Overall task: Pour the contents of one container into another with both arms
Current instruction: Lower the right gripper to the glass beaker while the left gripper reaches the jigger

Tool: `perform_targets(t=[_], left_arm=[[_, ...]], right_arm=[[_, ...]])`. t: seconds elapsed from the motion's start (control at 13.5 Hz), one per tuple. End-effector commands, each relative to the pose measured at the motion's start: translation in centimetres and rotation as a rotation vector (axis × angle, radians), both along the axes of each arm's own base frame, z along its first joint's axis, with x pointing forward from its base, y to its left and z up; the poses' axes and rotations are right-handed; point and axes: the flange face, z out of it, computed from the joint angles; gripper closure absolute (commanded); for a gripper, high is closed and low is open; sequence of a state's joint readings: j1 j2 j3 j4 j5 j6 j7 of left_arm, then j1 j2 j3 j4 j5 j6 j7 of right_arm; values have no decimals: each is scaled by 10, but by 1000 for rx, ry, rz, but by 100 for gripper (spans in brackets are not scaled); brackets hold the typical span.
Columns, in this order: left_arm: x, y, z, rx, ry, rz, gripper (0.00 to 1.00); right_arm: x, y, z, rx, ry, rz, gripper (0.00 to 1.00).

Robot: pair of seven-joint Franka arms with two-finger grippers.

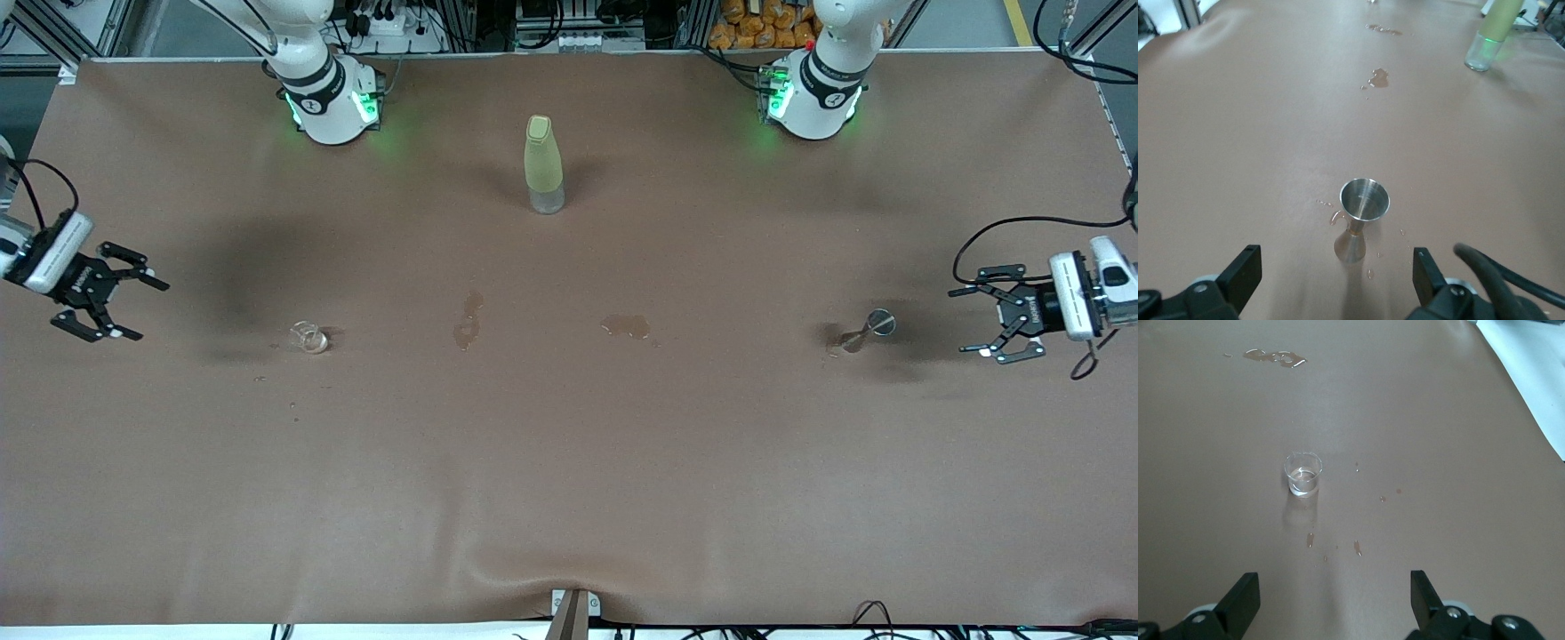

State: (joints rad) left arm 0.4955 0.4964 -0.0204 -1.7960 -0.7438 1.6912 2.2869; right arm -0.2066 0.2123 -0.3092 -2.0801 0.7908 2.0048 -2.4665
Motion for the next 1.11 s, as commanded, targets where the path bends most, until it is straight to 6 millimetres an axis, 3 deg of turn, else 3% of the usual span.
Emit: perform_targets(t=[0.0,0.44,0.89,1.03], left_arm=[[-6,-1,-27,-52,-27,-3,0],[-12,-16,-89,-158,-24,18,0],[-18,-27,-120,-179,-56,22,0],[-18,-33,-122,-180,-57,26,12]], right_arm=[[4,1,-31,57,-34,8,0],[3,10,-95,172,-71,23,0],[-4,21,-134,253,-76,42,0],[-7,25,-146,285,-73,48,0]])
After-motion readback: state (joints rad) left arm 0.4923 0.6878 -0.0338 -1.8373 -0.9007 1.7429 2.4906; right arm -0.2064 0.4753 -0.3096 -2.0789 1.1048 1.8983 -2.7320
